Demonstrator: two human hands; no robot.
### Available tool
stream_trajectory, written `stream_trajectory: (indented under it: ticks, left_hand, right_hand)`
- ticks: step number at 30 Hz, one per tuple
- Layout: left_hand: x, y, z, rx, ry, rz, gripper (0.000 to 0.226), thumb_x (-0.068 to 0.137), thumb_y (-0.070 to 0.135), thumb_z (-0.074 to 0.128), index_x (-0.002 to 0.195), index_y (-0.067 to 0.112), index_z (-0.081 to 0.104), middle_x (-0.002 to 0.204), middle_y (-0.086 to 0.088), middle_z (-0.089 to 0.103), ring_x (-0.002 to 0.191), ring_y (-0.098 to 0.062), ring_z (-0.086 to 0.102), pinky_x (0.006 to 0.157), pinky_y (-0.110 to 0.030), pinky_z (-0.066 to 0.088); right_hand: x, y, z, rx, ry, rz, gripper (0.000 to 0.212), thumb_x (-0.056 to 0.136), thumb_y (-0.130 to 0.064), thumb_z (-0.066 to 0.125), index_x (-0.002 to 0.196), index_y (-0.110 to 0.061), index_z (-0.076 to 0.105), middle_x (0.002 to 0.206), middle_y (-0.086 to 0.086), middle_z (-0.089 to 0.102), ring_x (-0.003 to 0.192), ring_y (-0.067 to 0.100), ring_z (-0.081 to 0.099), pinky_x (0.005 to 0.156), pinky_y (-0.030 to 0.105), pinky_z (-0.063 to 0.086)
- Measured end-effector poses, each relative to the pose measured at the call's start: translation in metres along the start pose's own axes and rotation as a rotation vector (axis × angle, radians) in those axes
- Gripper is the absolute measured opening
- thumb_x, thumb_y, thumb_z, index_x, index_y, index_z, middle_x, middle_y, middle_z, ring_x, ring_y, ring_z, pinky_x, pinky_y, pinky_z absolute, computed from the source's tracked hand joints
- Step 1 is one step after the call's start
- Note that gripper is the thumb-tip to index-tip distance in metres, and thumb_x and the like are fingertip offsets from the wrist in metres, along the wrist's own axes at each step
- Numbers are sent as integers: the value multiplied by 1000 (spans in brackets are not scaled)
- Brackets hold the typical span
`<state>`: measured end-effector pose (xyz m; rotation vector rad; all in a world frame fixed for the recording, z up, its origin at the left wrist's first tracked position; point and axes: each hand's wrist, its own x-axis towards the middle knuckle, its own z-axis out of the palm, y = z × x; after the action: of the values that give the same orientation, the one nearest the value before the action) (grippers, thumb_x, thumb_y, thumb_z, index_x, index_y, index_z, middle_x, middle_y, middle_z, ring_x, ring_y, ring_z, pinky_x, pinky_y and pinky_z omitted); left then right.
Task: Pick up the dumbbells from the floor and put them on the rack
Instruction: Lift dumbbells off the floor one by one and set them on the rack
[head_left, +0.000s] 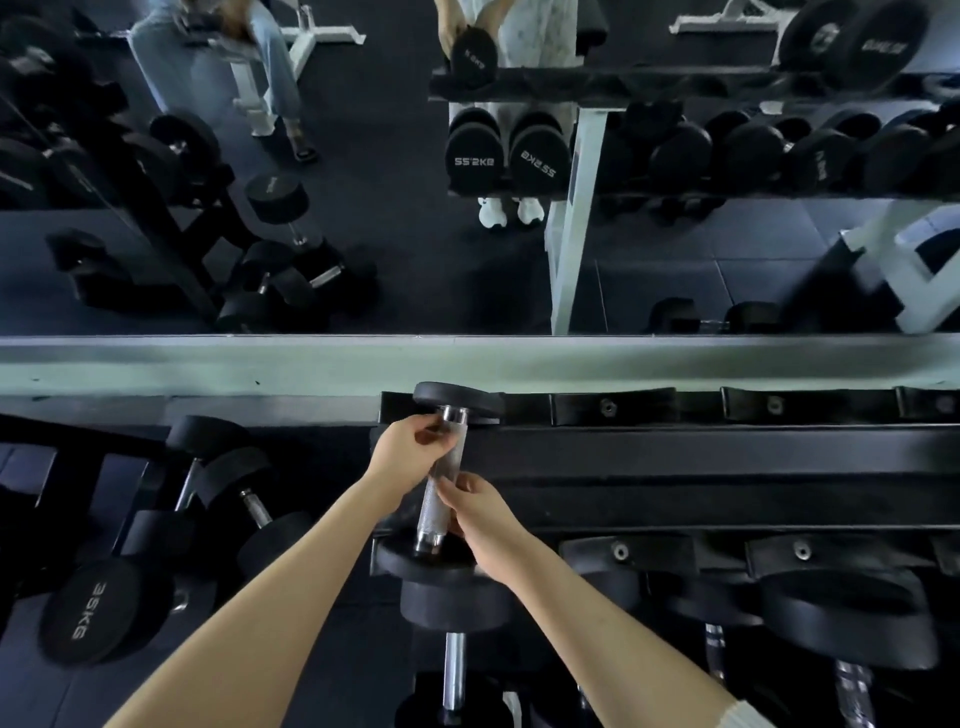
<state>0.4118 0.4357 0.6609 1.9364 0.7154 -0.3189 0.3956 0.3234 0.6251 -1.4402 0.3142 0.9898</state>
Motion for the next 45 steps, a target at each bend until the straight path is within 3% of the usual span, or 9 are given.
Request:
stream_trajectory:
  ticks: [4, 9, 12, 18, 24, 28, 31, 36, 45]
  left_hand:
    - [-15, 7, 2, 215, 189, 128, 31, 88, 29, 59, 115, 13, 62, 98, 2, 67, 87, -13, 59, 76, -27, 47]
    - [-51, 32, 25, 257, 334, 238, 19, 90, 22, 51, 73, 18, 58, 67, -4, 60, 62, -23, 55, 61, -35, 47]
    - [-75, 40, 51, 186, 276, 232, 30, 89, 19, 51, 59, 27, 49, 63, 2, 54, 60, -19, 49, 64, -31, 41]
    - [-135, 38, 148, 243, -8, 316, 21, 87, 26, 55, 97, 13, 68, 90, -6, 70, 81, -25, 64, 72, -34, 49]
    - [-237, 6, 265, 347, -167, 395, 21, 87, 23, 54, 97, 11, 67, 97, -4, 68, 92, -24, 60, 78, -35, 48]
    - [-309, -44, 323, 403, -257, 403, 20, 86, 26, 53, 93, 15, 68, 86, 2, 66, 85, -22, 61, 73, -31, 46]
    - [-366, -99, 364, 470, -321, 399, 19, 86, 24, 54, 90, 13, 69, 86, -3, 69, 84, -23, 61, 73, -31, 45]
    - [-420, -193, 420, 530, -450, 272, 18, 84, 26, 56, 83, 12, 68, 83, -10, 72, 83, -32, 67, 77, -37, 53]
    - [-416, -329, 500, 441, -596, -102, 12, 86, 15, 57, 79, 11, 66, 72, -4, 61, 68, -16, 57, 82, -41, 55]
  right_hand:
    - [-23, -3, -10, -107, 119, -138, 23, 94, -20, 49, 114, -12, 57, 95, -4, 62, 81, 6, 57, 69, 17, 45]
    - [-62, 8, -41, -134, 409, -361, 24, 94, -23, 49, 113, -17, 60, 100, 0, 67, 94, 18, 64, 86, 32, 52]
    - [-98, 27, -71, -127, 521, -410, 19, 95, -27, 49, 110, -20, 60, 91, -8, 64, 85, 13, 62, 80, 30, 50]
    - [-190, 118, -142, -67, 732, -254, 15, 94, -31, 44, 90, -26, 57, 89, -2, 65, 89, 20, 65, 85, 38, 51]
    - [-292, 269, -199, 140, 976, -43, 18, 92, -29, 46, 90, -22, 61, 90, 0, 68, 91, 23, 66, 87, 43, 54]
    - [-356, 371, -220, 239, 1118, 34, 21, 92, -25, 49, 75, -35, 57, 83, -4, 67, 86, 22, 66, 83, 42, 55]
    - [-406, 451, -227, 286, 1157, 98, 22, 94, -23, 49, 76, -34, 55, 84, -2, 67, 77, 18, 66, 71, 29, 53]
    - [-444, 562, -232, 307, 1158, 224, 15, 94, -27, 47, 88, -24, 60, 88, -2, 69, 82, 19, 65, 67, 27, 49]
    - [-405, 682, -259, 219, 1007, 442, 22, 93, -32, 50, 96, -13, 61, 90, 1, 68, 90, 23, 63, 75, 32, 46]
